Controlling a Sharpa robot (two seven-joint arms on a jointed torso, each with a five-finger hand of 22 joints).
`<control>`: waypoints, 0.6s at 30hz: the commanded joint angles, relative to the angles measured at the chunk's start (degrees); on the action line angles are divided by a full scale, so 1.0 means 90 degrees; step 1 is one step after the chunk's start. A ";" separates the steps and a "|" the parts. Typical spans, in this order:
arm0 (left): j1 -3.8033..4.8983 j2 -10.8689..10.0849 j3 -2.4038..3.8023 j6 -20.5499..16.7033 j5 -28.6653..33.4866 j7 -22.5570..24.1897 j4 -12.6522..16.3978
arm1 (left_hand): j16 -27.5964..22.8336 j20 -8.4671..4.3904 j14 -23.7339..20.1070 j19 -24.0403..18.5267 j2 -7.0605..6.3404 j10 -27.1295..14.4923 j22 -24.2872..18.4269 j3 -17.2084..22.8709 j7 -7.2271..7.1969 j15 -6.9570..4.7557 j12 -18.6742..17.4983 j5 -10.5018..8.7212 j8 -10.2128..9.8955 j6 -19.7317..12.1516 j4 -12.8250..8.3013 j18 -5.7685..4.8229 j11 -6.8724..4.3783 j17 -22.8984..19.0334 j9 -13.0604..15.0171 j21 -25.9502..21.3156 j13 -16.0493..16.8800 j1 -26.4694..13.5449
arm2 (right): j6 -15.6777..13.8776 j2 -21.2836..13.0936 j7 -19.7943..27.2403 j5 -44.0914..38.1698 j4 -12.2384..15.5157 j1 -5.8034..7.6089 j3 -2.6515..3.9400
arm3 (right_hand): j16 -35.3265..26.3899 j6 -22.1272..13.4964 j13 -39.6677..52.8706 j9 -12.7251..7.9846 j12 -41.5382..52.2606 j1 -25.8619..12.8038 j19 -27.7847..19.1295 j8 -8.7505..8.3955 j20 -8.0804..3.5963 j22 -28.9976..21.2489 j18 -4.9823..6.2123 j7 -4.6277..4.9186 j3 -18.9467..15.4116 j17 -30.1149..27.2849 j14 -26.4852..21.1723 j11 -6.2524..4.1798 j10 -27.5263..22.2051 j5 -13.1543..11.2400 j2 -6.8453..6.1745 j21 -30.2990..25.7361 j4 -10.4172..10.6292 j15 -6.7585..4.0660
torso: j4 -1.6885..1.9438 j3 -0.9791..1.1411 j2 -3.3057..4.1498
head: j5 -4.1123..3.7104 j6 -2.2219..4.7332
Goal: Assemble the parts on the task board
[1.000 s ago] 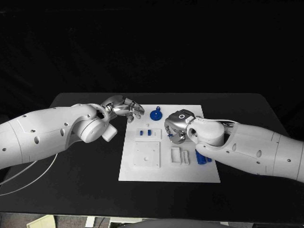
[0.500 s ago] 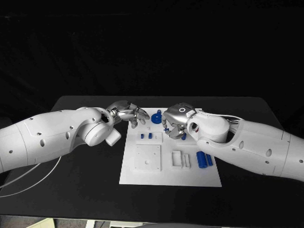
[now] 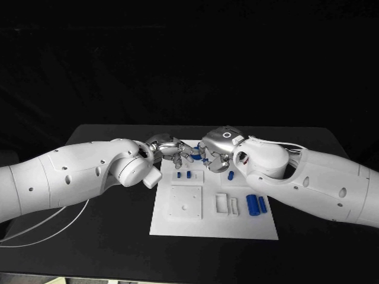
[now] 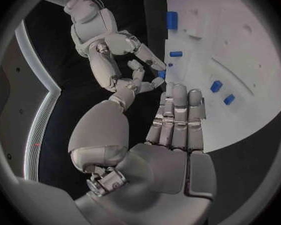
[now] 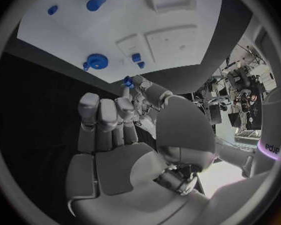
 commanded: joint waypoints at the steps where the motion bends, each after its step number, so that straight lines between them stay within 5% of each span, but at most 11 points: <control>1: 0.0001 0.0048 -0.0007 -0.0100 0.0352 -0.0184 -0.0003 | -0.0085 -0.0071 0.0021 0.0044 0.0103 -0.0163 -0.0025 -0.0017 0.0093 0.0066 -0.0127 -0.0022 -0.0018 -0.0157 -0.0018 0.0243 0.0152 -0.0044 -0.0038 -0.0046 -0.0091 0.0072 | -0.0004 0.0009 -0.0078 -0.0008 0.0030 0.0013 0.0028 | -0.0010 0.0081 -0.0008 0.0002 -0.0036 -0.0002 0.0053 -0.0003 -0.0006 -0.0007 0.0393 0.0019 0.0014 -0.0006 -0.0008 -0.0021 0.0024 0.0002 -0.0072 0.0000 0.0024 -0.0048 | -0.0013 0.0004 -0.0022 | -0.0010 0.0019; 18: -0.0001 0.0191 -0.0126 -0.0237 0.0747 -0.0206 -0.0033 | -0.0235 -0.0002 0.0131 0.0129 0.0193 -0.0182 -0.0081 -0.0047 0.0097 0.0131 -0.0449 -0.0017 0.0085 -0.0179 -0.0144 0.0301 0.0217 -0.0117 -0.0131 -0.0126 -0.0352 0.0252 | -0.0012 0.0074 -0.0089 -0.0025 0.0053 0.0018 0.0084 | -0.0010 0.0085 0.0000 0.0001 -0.0035 0.0018 0.0060 -0.0003 -0.0012 -0.0010 0.0393 0.0017 0.0046 -0.0004 0.0002 -0.0023 0.0037 0.0004 -0.0092 -0.0001 0.0053 -0.0050 | -0.0018 -0.0002 -0.0004 | -0.0029 0.0065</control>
